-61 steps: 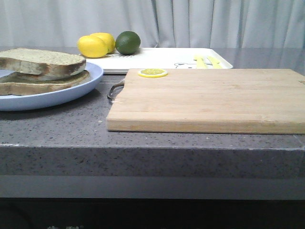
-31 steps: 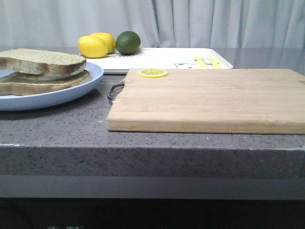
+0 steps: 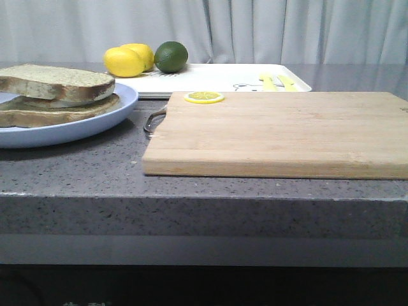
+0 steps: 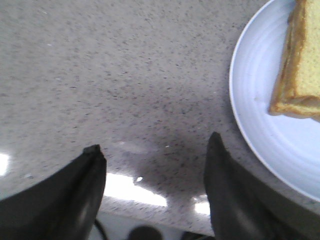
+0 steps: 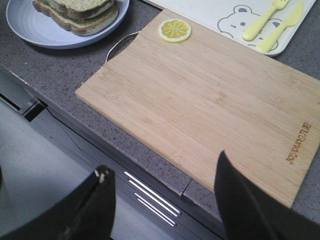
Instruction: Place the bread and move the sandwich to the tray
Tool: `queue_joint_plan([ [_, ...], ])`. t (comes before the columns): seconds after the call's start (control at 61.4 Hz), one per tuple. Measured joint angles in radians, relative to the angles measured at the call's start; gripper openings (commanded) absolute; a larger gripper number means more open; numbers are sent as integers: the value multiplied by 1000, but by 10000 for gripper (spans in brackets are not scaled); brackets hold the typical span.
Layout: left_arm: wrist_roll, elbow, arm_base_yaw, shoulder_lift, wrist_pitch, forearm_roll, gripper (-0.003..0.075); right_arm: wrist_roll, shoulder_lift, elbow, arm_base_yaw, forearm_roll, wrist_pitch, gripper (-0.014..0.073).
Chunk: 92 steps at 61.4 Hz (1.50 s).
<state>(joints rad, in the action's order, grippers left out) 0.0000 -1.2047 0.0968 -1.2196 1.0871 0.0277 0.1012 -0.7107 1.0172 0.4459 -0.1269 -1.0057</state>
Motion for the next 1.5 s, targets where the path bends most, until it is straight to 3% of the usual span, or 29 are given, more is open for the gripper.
queue_joint_plan([
  [0.147,158,-48,117,-148,-4,-291,421,0,0,0,0,0,0,456],
  [0.407,310,-56,186,-326,-18,-590,420,0,0,0,0,0,-2,456],
  [0.538,343,-56,186,-385,-28,-672,420,0,0,0,0,0,-2,456],
  [0.913,368,-58,186,-489,-53,-715,415,-2,0,0,0,0,-2,456],
  [1.027,368,-63,186,-511,-53,-723,356,-2,0,0,0,0,-2,456],
  [1.369,409,-66,186,-534,-50,-761,-18,-2,0,0,0,0,-2,456],
  [1.499,426,-81,186,-538,-43,-778,-20,-2,0,0,0,0,-2,456],
])
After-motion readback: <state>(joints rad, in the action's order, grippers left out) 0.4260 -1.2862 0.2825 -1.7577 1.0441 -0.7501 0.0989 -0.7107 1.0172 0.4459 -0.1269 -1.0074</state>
